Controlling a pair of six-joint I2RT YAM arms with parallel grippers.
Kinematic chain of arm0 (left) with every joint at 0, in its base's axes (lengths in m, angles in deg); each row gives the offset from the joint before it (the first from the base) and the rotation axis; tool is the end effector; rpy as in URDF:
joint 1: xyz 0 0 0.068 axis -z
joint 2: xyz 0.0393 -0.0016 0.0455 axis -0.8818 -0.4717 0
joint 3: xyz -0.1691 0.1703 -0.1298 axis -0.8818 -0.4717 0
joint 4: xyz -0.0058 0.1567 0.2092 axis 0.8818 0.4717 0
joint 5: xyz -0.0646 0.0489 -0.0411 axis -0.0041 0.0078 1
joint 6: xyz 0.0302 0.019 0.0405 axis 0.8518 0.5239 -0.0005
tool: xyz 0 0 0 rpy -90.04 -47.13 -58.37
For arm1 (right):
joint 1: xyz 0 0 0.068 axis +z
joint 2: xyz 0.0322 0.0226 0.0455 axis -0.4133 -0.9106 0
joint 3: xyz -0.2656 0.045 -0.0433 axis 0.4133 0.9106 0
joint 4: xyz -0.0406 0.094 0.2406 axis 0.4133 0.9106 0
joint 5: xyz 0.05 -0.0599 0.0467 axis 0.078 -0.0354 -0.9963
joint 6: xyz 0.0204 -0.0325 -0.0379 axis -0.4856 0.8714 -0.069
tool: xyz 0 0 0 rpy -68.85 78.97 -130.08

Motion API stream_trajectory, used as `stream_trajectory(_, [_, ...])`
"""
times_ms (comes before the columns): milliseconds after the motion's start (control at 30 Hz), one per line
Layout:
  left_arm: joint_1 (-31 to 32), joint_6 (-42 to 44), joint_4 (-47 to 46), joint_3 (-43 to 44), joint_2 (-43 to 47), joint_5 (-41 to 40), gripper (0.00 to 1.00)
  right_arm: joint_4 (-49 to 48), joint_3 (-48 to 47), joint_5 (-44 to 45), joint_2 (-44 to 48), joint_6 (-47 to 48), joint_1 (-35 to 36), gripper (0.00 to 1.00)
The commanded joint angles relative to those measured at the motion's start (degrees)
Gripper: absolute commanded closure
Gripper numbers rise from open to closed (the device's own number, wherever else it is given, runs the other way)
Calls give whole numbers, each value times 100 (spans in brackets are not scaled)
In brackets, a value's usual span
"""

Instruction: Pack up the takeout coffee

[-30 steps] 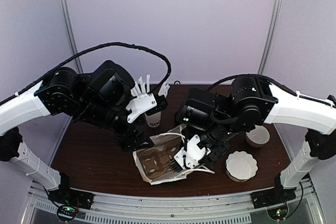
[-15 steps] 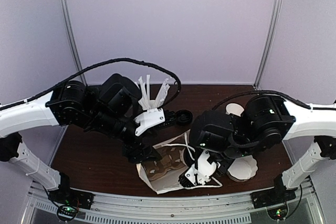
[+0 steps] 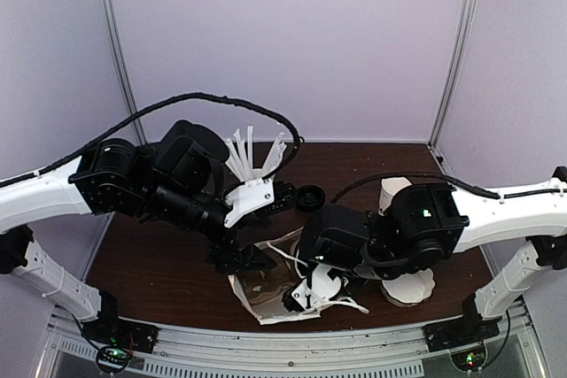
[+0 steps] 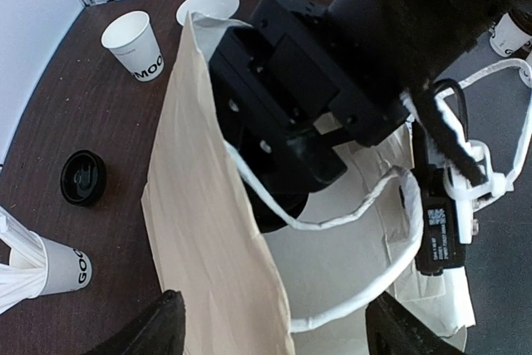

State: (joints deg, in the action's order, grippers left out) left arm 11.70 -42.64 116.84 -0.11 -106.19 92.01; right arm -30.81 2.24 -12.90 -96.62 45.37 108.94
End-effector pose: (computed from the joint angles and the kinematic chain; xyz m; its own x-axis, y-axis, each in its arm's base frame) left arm 0.0761 -0.2697 0.3728 -0.1792 0.6524 -0.7364 0.9770 0.2062 -0.0551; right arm 0.0432 0.3019 0.3199 0.7204 -0.6903 0.0676 -0.5395 -0.6190 -0.5708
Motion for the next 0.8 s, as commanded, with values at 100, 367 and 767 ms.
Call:
stream_trajectory(100, [-9,218,-304,-136,69,240,22,-495,170,15,-118,31,-174,32])
stream_trajectory(367, [-35,288,-444,-167,241,295,22,-316,280,-298,-156,-261,-286,32])
stream_trajectory(767, [-324,238,-1608,-723,1124,-164,5,-449,520,-354,2,-216,-274,33])
